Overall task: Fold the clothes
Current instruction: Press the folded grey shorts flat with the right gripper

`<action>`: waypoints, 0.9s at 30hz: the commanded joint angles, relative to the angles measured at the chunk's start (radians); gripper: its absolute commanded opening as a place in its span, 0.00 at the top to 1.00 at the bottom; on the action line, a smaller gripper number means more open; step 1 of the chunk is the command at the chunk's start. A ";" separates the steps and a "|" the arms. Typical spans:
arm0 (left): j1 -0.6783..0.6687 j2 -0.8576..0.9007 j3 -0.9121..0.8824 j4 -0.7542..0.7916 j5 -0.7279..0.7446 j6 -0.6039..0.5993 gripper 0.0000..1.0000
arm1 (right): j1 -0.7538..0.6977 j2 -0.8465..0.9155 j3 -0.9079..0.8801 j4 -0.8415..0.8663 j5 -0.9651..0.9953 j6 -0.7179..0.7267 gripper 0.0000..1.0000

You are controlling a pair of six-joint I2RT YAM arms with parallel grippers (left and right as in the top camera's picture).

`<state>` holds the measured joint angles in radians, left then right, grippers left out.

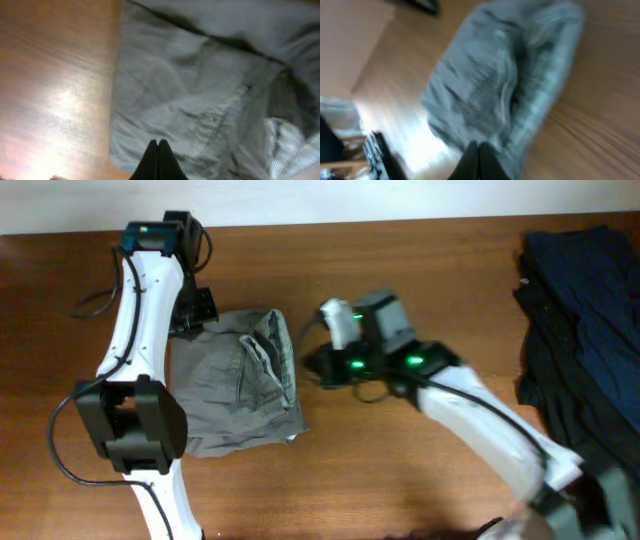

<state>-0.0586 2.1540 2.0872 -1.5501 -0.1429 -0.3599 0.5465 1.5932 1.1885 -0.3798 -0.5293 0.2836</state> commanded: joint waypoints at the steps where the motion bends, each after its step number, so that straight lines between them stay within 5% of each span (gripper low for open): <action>1: 0.010 -0.010 -0.200 0.075 0.023 0.051 1.00 | 0.089 0.194 0.001 0.160 -0.091 0.123 0.96; 6: 0.016 -0.010 -0.468 0.275 0.023 0.051 1.00 | 0.118 0.424 0.001 0.339 -0.186 0.196 0.96; 12: 0.040 -0.010 -0.668 0.395 -0.019 0.051 1.00 | 0.019 0.471 0.001 -0.011 0.116 0.261 0.96; 16: 0.069 -0.011 -0.686 0.396 -0.019 0.051 1.00 | -0.032 0.436 0.002 -0.122 0.058 0.179 0.96; 18: 0.082 -0.014 -0.684 0.394 -0.010 0.052 1.00 | -0.034 0.363 0.005 -0.047 -0.089 0.058 0.96; 21: 0.084 -0.016 -0.684 0.395 -0.006 0.051 1.00 | -0.002 0.281 0.006 0.290 -0.218 0.035 0.96; 24: 0.084 -0.016 -0.684 0.394 -0.002 0.051 1.00 | 0.049 0.293 0.006 0.482 -0.208 0.050 0.95; 27: 0.084 -0.016 -0.684 0.394 0.003 0.051 1.00 | 0.092 0.335 0.006 0.504 -0.050 0.158 0.96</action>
<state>0.0074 2.1063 1.4387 -1.1648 -0.1154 -0.3202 0.5949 1.8965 1.2030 0.1341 -0.6807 0.3645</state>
